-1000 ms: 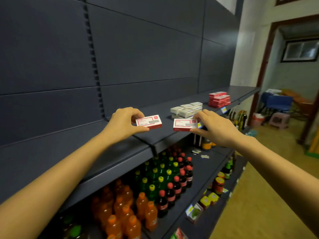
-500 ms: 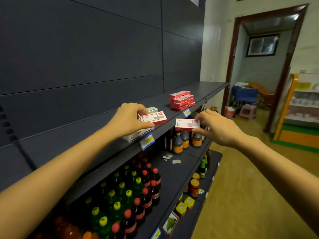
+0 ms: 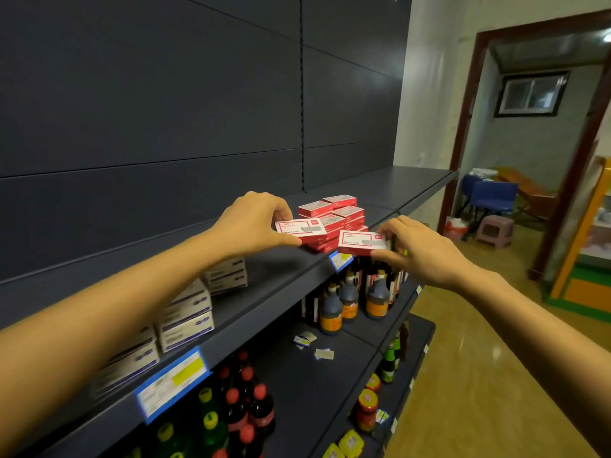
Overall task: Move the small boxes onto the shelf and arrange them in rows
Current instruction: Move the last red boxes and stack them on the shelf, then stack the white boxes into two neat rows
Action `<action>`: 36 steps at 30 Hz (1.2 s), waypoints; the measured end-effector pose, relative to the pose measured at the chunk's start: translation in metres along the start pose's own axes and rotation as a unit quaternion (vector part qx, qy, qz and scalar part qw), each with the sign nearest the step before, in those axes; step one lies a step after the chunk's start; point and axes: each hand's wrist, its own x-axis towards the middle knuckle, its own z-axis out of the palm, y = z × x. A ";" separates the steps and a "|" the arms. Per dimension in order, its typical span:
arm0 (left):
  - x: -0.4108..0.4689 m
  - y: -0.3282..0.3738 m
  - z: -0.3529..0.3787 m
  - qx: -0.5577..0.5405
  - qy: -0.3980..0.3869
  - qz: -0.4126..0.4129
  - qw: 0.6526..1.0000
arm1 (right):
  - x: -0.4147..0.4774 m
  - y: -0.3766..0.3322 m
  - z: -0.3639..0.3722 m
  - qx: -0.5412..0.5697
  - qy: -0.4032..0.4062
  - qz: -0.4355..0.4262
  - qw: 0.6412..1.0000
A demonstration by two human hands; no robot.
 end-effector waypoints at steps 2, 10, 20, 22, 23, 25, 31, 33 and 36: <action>0.019 0.003 0.008 0.020 0.002 -0.003 1.000 | 0.015 0.018 0.004 0.015 0.000 -0.009 1.000; 0.074 0.010 0.036 0.070 0.024 -0.065 0.995 | 0.083 0.079 0.018 0.111 -0.017 -0.075 0.991; 0.096 0.016 0.072 0.054 0.053 -0.179 0.981 | 0.153 0.116 0.041 0.163 -0.080 -0.182 0.967; 0.094 0.017 0.075 0.051 0.082 -0.194 0.976 | 0.160 0.117 0.047 0.168 -0.081 -0.198 0.962; 0.093 0.019 0.077 0.048 0.094 -0.200 0.974 | 0.163 0.117 0.051 0.167 -0.079 -0.205 0.961; 0.090 0.023 0.078 0.044 0.108 -0.214 0.970 | 0.165 0.116 0.058 0.162 -0.080 -0.215 0.960; 0.062 0.033 0.061 0.071 0.147 -0.252 0.954 | 0.161 0.106 0.063 0.201 -0.024 -0.255 0.945; 0.049 0.033 0.049 0.081 0.143 -0.260 0.952 | 0.158 0.095 0.057 0.216 0.005 -0.282 0.935; 0.025 0.035 0.029 0.101 0.153 -0.274 0.944 | 0.151 0.065 0.041 0.249 0.020 -0.338 0.907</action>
